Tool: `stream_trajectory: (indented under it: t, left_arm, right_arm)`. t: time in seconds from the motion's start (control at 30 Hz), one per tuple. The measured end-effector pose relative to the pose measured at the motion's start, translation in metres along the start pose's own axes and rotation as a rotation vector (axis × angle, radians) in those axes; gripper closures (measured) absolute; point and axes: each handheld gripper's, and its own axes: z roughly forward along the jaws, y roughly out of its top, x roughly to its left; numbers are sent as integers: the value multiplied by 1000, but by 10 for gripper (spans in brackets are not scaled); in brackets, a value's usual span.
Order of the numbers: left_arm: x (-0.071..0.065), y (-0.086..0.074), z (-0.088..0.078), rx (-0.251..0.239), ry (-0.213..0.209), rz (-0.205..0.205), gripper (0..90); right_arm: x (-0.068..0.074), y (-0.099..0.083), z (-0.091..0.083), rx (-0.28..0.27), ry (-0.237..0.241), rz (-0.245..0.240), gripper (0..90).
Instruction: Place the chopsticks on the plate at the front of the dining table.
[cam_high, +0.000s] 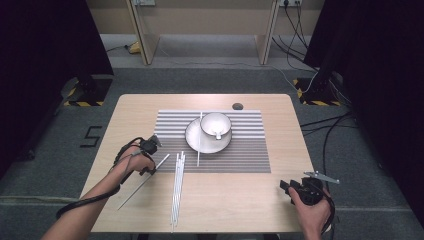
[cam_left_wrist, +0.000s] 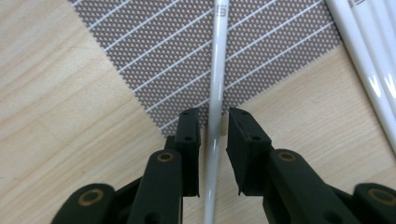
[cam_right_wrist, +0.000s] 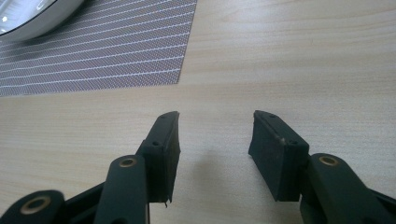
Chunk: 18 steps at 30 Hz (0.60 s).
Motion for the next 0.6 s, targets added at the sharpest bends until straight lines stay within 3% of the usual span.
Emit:
stream_trajectory:
  t: [0.6]
  left_arm:
    - [0,14,5,46,4,9,765]
  right_arm:
    - [-1,0,0,2,-3,0,521]
